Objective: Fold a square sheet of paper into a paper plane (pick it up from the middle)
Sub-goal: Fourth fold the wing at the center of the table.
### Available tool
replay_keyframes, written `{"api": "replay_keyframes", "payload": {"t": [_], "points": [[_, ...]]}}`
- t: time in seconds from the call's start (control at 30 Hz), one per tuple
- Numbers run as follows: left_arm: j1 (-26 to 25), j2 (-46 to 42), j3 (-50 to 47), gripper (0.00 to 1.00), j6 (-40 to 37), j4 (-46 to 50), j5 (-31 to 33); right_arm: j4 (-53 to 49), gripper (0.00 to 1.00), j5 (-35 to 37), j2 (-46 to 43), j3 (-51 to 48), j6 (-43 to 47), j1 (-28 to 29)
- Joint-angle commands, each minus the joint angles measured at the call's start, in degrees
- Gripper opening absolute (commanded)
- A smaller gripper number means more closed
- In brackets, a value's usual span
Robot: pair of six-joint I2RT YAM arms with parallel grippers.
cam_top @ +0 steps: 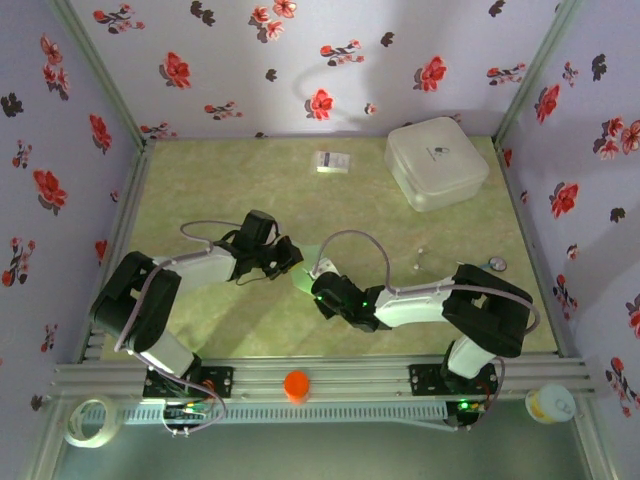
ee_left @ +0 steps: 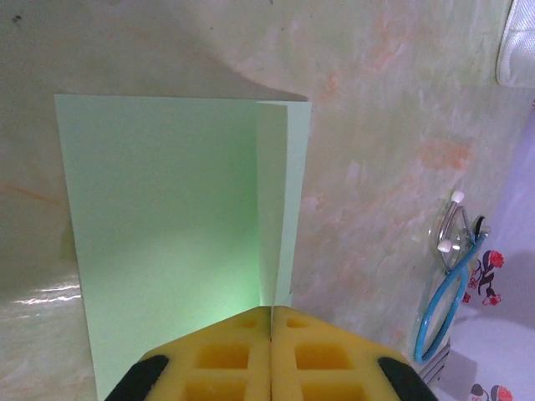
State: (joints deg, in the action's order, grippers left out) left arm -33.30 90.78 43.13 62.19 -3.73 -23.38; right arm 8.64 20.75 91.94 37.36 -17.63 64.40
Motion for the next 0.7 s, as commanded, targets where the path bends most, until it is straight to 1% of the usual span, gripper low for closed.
{"api": "replay_keyframes", "payload": {"t": [0.0, 0.1, 0.17, 0.2, 0.27, 0.4, 0.67], "points": [[0.4, -2.0, 1.3, 0.09, -1.2, 1.9, 0.2, 0.5, 0.09, 0.9, 0.7, 0.3, -0.7, 0.1], [0.4, -2.8, 1.4, 0.15, -1.5, 2.7, 0.7, 1.9, 0.07, -0.1, 0.4, -0.4, -1.0, -0.2], [0.5, -3.8, 1.3, 0.27, -1.7, 3.6, 1.7, 3.1, 0.05, -1.2, 0.4, -0.9, -1.6, -0.5], [0.4, -4.4, 1.2, 0.31, -1.9, 3.9, 2.3, 3.7, 0.05, -1.2, 0.4, -1.1, -1.9, -0.7], [0.5, -6.0, 0.8, 0.42, -2.2, 5.2, 4.1, 6.1, 0.04, -4.4, 0.5, -2.1, -2.7, -1.4], [0.6, -8.9, -0.1, 0.47, -2.5, 7.2, 6.9, 8.6, 0.05, -7.4, 1.3, -2.9, -4.3, -2.8], [1.0, -11.5, -1.7, 0.49, -1.9, 8.1, 8.3, 11.2, 0.06, -12.2, 3.8, -2.9, -8.4, -4.8]]}}
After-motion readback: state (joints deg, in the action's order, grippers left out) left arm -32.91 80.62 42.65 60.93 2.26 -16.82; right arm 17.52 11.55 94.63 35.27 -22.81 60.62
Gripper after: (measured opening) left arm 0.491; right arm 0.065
